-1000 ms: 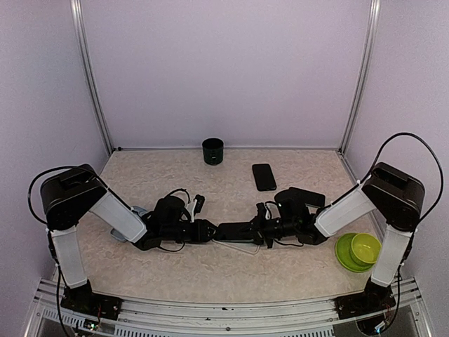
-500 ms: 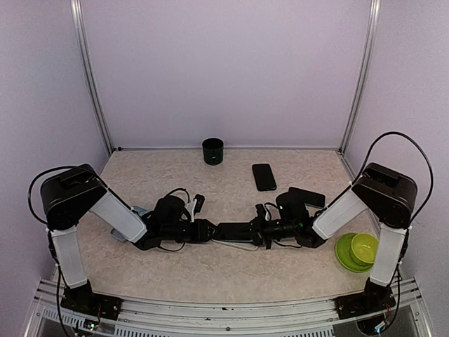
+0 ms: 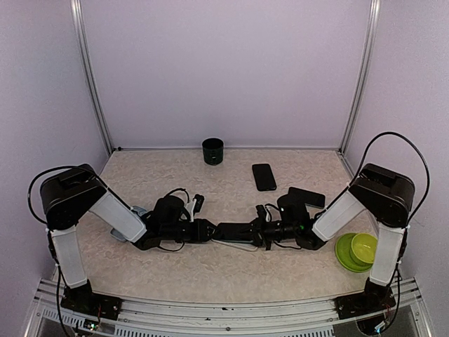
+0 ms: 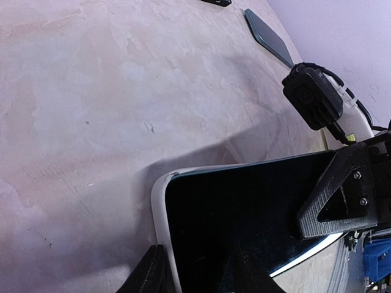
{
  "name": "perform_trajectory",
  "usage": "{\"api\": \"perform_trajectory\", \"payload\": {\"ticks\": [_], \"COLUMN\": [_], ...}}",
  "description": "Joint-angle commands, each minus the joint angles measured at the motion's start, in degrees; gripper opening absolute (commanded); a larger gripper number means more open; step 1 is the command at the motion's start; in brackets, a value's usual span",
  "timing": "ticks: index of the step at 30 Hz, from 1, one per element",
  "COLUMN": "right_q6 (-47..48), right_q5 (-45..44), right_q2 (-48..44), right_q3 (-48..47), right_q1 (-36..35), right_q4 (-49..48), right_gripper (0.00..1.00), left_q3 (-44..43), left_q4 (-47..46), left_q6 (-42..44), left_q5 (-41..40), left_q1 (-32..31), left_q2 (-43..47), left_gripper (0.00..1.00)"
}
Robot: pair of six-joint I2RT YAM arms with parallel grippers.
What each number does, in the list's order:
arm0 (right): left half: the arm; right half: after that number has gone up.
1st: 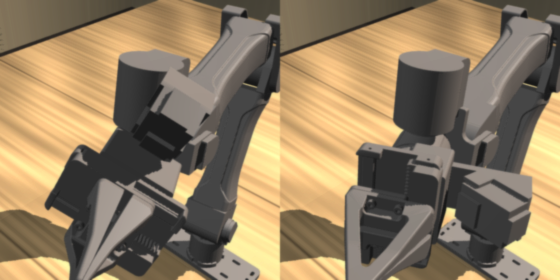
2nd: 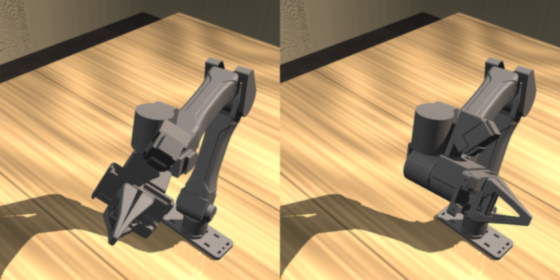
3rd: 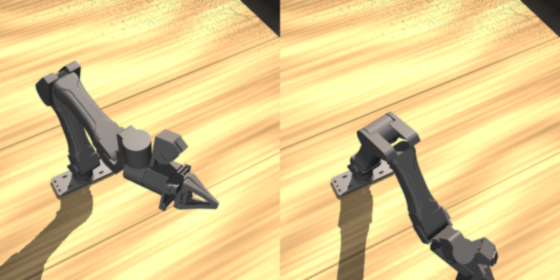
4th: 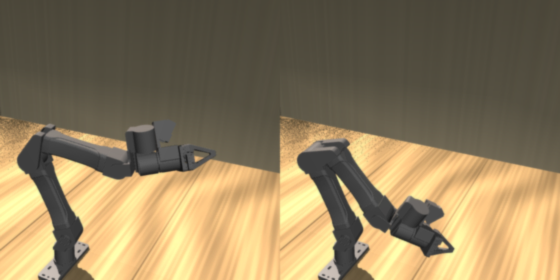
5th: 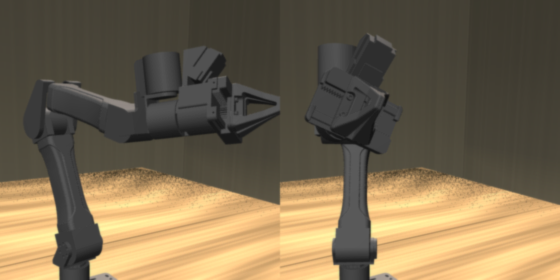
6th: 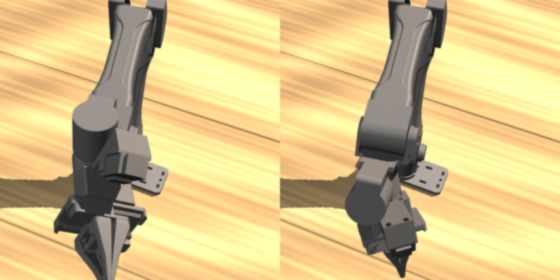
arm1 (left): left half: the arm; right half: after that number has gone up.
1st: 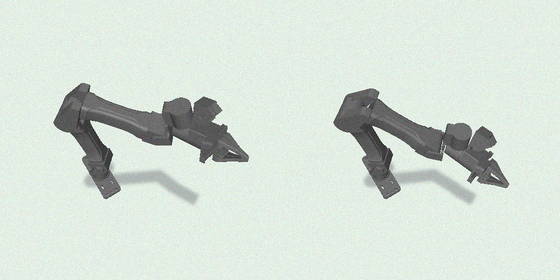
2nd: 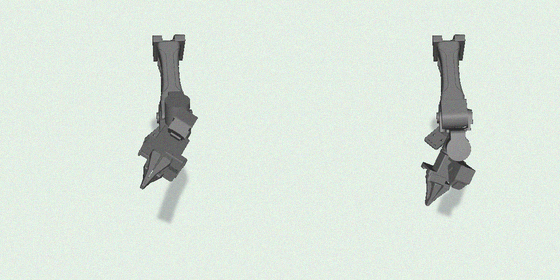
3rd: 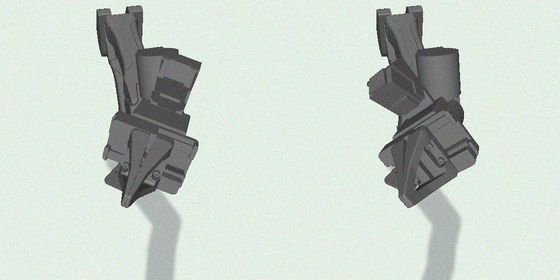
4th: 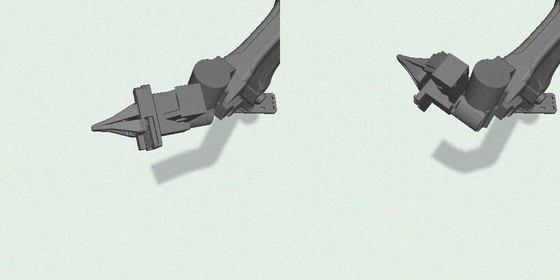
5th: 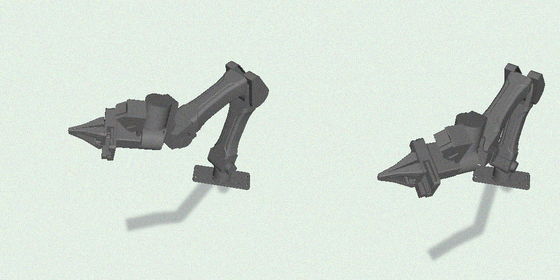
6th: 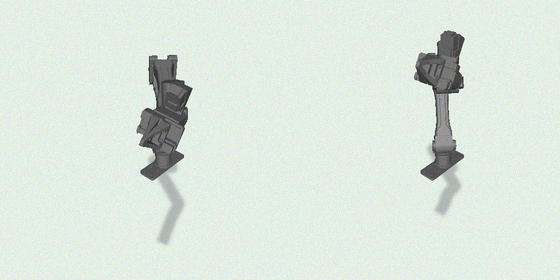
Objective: Put the phone into the phone case
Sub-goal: Install the phone into the phone case.
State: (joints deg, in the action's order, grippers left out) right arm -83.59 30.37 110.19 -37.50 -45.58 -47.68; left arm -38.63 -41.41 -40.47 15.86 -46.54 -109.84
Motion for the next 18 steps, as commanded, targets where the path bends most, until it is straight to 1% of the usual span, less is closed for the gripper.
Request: {"api": "perform_trajectory", "payload": {"ticks": [1, 9, 18], "right_q6": [-0.5, 1.0, 1.9], "right_q5": [0.9, 1.0, 1.5], "right_q2": [-0.1, -1.7, -3.1], "right_q3": [1.6, 1.9, 2.9], "right_q1": [-0.3, 0.1, 0.1], "right_q4": [2.2, 2.3, -0.8], "right_gripper": [0.00, 0.00, 0.00], "left_q3": [1.2, 3.0, 3.4], "left_q4": [-0.1, 0.3, -0.3], "left_q6": [0.3, 0.5, 0.2], "left_q5": [2.1, 0.8, 1.7], "left_q1": [0.6, 1.8, 2.1], "left_q2": [2.3, 4.8, 4.8], "left_gripper": [0.38, 0.38, 0.38]}}
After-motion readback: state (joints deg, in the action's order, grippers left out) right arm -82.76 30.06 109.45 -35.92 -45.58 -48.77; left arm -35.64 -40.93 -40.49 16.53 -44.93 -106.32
